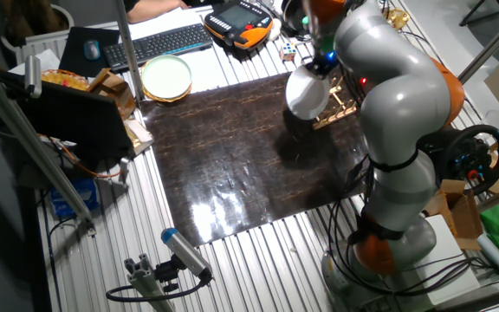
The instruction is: Put the dish on the dish rack
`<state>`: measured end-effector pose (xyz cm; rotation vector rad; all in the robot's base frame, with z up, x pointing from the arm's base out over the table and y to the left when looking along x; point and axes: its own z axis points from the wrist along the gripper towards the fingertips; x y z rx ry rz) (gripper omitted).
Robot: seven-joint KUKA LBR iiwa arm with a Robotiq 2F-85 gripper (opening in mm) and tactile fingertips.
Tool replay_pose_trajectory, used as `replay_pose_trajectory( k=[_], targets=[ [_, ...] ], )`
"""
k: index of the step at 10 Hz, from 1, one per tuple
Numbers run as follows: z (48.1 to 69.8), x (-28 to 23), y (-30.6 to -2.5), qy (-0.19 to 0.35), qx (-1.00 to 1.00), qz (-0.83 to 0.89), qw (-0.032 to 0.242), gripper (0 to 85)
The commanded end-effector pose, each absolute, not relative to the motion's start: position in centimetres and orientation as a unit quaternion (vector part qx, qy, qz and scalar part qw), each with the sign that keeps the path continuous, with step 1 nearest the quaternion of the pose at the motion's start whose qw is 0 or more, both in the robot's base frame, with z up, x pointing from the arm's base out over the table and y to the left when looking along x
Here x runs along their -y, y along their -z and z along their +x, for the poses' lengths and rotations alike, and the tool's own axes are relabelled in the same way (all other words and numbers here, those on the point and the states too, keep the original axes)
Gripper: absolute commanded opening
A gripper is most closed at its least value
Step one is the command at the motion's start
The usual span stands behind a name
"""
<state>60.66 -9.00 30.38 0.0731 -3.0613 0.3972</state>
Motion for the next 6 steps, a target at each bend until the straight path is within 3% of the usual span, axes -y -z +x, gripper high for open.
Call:
replay_pose_trajectory(
  k=[1,6],
  targets=[
    [60.8,12.3,-31.0,-0.125,0.991,0.026,0.03,2.0],
    [60.6,12.1,-31.1,-0.114,0.993,0.017,0.038,2.0]
  ],
)
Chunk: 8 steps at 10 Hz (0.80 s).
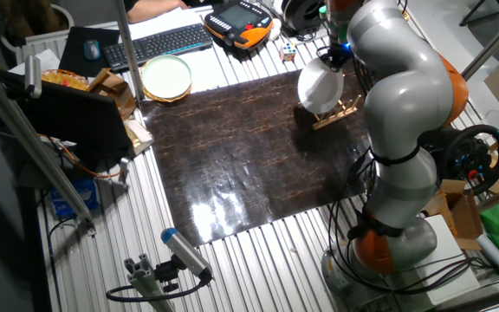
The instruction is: Put the dish on the dish rack
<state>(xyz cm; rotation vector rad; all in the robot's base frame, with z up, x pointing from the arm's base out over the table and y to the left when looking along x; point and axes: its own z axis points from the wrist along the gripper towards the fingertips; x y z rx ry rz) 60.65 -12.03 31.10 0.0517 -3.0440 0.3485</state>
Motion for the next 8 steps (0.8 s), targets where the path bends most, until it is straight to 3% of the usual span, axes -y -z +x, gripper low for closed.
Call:
replay_pose_trajectory(
  k=[1,4,8],
  targets=[
    [60.64,12.1,-31.08,-0.111,0.993,0.005,0.041,2.0],
    [60.64,12.1,-31.08,-0.108,0.992,-0.04,0.054,2.0],
    [60.64,12.1,-31.08,-0.102,0.992,-0.06,0.036,2.0]
  ],
)
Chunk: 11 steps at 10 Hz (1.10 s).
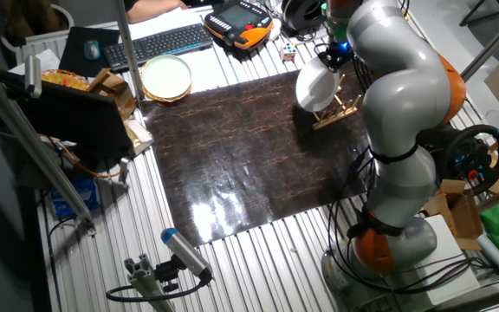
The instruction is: Put the dish on the dish rack
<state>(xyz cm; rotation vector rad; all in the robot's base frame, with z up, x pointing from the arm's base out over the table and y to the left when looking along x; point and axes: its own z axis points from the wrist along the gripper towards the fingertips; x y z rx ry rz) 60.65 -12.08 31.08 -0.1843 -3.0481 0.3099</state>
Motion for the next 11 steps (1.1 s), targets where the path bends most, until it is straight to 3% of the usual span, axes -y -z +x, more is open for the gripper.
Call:
replay_pose_trajectory(
  k=[1,5,11],
  targets=[
    [60.6,12.1,-31.1,-0.094,0.993,-0.062,0.035,2.0],
    [60.6,12.9,-31.9,-0.115,0.991,-0.05,0.035,2.0],
    [61.7,19.8,-33.4,-0.157,0.987,-0.003,0.015,2.0]
  ],
)
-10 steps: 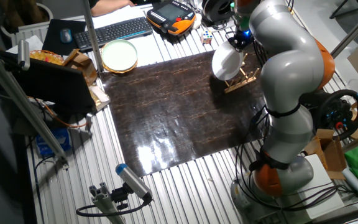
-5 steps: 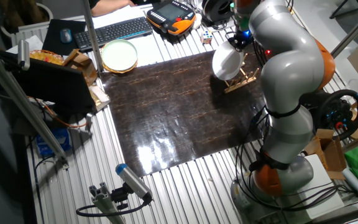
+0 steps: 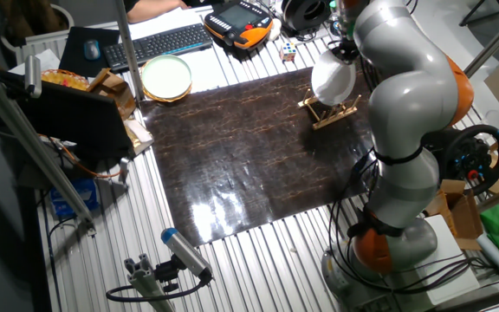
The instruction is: Put the dish on the dish rack
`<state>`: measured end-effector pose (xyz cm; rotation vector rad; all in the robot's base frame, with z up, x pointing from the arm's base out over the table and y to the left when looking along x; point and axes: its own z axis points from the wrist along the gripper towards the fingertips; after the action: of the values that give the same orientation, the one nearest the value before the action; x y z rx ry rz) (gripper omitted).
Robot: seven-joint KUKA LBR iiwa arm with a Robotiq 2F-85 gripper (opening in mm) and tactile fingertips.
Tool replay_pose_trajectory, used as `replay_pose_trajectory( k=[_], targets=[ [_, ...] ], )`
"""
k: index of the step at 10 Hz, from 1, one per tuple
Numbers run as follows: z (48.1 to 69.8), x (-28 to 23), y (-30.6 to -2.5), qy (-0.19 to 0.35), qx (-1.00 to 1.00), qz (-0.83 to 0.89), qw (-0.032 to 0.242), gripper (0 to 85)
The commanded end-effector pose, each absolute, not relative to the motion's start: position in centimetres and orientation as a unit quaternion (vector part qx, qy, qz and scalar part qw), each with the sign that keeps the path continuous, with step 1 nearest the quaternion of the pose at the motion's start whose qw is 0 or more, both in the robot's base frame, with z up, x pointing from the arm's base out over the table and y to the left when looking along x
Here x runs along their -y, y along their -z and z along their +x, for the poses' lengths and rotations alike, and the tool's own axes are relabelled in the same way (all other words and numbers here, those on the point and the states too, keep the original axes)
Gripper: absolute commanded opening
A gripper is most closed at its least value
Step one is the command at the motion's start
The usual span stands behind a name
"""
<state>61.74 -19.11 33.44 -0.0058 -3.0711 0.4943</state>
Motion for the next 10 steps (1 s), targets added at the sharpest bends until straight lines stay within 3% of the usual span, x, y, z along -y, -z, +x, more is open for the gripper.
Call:
replay_pose_trajectory(
  k=[1,10],
  targets=[
    [61.9,20.5,-33.7,-0.164,0.986,0.001,0.015,2.0],
    [61.6,24.9,-32.6,-0.211,0.977,0.033,-0.013,2.0]
  ],
)
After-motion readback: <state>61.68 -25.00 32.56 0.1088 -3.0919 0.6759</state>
